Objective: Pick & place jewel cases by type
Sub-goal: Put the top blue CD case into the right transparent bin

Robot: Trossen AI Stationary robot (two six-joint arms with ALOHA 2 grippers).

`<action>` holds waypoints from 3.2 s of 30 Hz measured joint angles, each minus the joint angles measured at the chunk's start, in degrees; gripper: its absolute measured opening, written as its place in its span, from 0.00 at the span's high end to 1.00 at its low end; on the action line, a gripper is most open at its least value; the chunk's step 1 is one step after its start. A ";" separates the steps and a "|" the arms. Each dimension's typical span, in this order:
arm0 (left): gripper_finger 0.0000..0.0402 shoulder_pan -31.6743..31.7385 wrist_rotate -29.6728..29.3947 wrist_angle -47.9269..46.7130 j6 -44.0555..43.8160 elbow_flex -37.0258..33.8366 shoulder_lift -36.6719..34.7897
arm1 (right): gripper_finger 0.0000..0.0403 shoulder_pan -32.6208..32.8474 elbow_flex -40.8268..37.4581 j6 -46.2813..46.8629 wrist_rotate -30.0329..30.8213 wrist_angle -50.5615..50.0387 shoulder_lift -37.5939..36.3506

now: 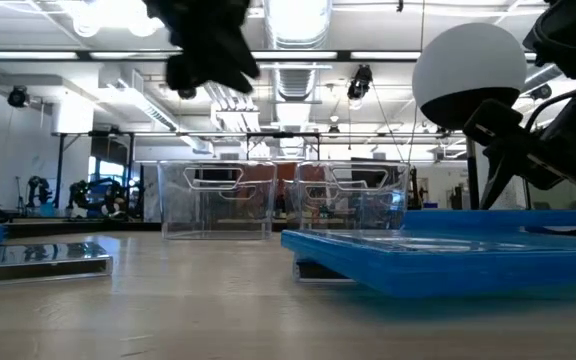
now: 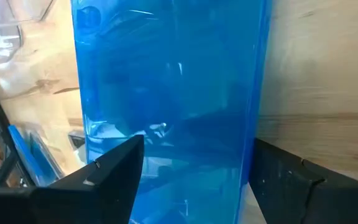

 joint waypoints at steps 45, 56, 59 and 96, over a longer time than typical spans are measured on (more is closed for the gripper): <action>0.74 -0.24 6.14 -3.60 14.54 31.49 41.51 | 0.80 -0.19 -0.39 -17.91 5.20 16.81 -0.71; 0.74 -0.24 4.91 -3.21 14.21 31.49 41.44 | 0.84 -2.10 -0.33 -21.97 9.00 21.61 -0.73; 0.74 -0.43 4.89 -3.55 14.21 31.48 40.51 | 0.85 -2.10 -0.22 -22.49 7.98 22.14 -0.83; 0.74 -3.86 -27.15 -32.59 -2.11 30.52 6.46 | 0.92 -45.22 29.76 -71.52 -21.54 -6.92 -4.43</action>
